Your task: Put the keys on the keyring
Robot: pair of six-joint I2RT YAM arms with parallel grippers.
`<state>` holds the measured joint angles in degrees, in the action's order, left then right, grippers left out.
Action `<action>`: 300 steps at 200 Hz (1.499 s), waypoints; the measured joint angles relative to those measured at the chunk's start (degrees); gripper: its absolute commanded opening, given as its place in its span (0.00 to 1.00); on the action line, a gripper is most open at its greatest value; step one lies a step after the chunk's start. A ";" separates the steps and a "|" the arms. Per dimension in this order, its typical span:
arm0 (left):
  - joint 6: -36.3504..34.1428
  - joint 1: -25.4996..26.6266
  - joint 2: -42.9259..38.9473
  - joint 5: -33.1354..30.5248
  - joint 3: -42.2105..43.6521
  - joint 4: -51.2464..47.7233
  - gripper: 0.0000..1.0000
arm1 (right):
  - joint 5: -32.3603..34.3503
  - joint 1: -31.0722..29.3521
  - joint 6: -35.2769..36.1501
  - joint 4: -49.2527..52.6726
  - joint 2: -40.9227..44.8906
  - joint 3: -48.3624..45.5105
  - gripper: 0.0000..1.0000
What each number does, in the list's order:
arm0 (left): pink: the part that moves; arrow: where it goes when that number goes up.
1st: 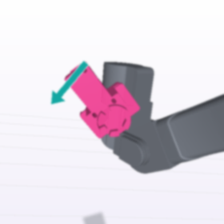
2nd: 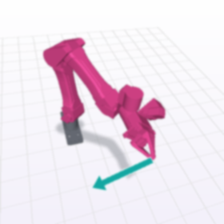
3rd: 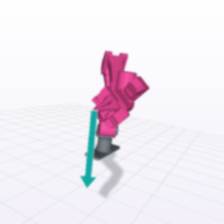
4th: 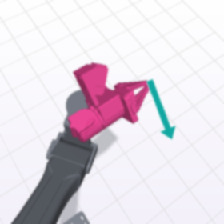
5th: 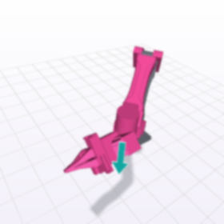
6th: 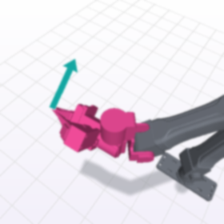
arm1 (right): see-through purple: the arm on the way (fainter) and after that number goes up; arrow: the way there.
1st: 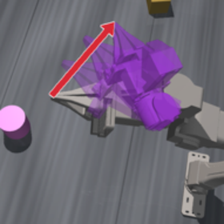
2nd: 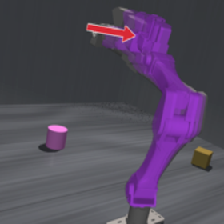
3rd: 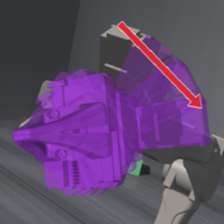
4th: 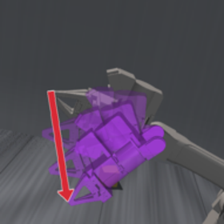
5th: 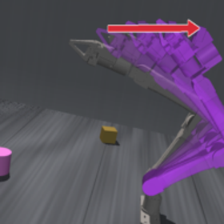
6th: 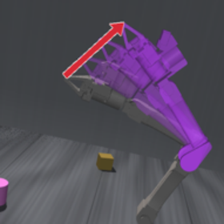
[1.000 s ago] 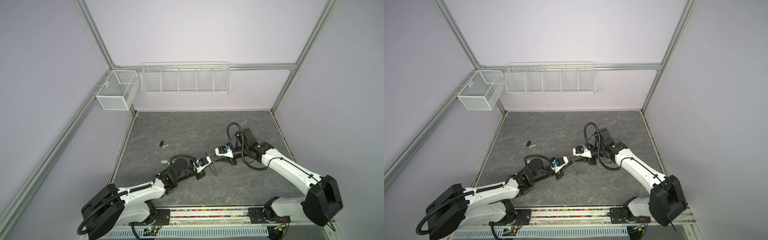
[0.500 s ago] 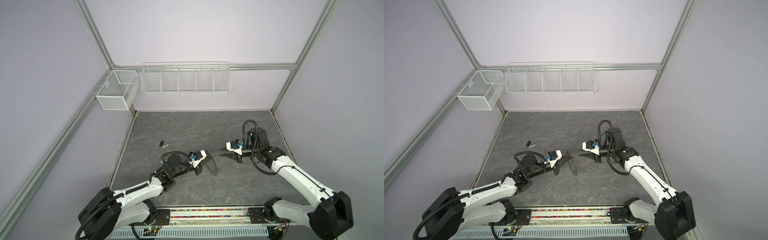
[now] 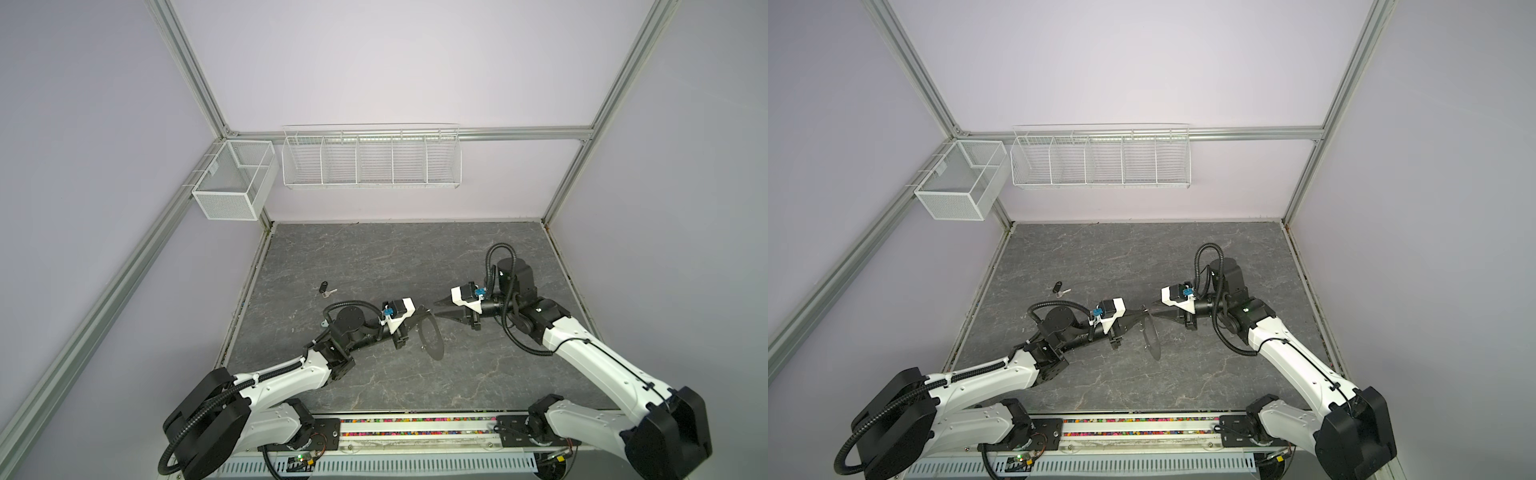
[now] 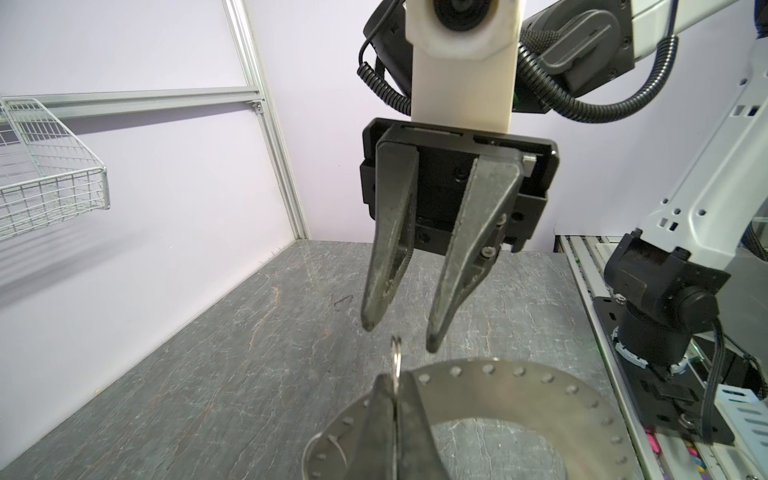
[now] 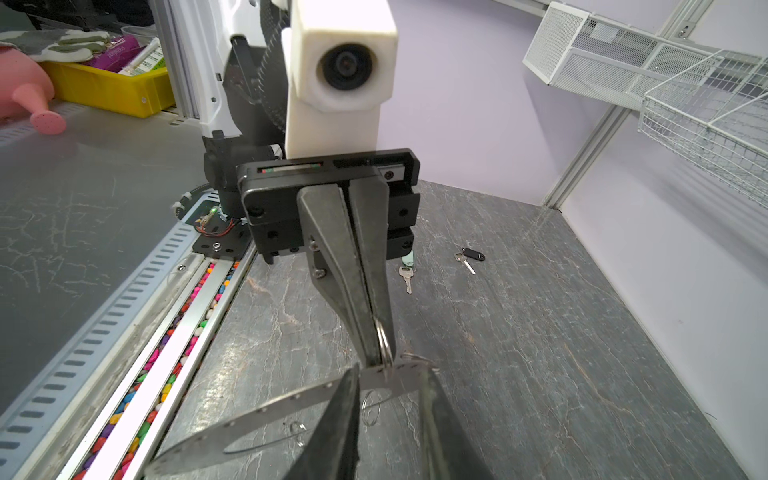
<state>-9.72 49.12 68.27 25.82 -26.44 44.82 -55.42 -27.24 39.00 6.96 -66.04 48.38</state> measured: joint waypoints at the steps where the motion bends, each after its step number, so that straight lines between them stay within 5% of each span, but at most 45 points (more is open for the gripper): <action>1: 0.00 0.00 0.00 0.00 0.00 0.02 0.00 | 0.00 -0.04 0.00 0.02 -0.04 0.02 0.27; 168: 0.13 -0.37 0.00 2.78 -1.60 -2.54 0.00 | 0.70 -1.09 1.99 4.07 -1.79 2.36 0.07; 183: -0.37 -0.37 -0.09 2.54 -2.32 -3.72 0.22 | 1.42 -1.09 2.95 5.79 -1.92 3.52 0.07; 199: -1.79 -0.37 -0.92 1.64 -3.30 -7.10 0.31 | 2.56 -1.31 3.98 8.63 -2.51 4.79 0.07; 258: -14.38 -0.35 -9.20 -5.31 -8.35 -28.92 0.32 | 10.08 -3.21 6.95 23.30 -7.39 12.24 0.07; 300: -18.71 -0.33 -9.05 -6.49 -10.10 -34.91 0.32 | 14.93 -5.53 7.52 29.57 -10.01 16.41 0.07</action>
<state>-28.42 48.80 59.22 19.33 -36.53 9.91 -40.49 -32.77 46.52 36.53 -76.05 64.79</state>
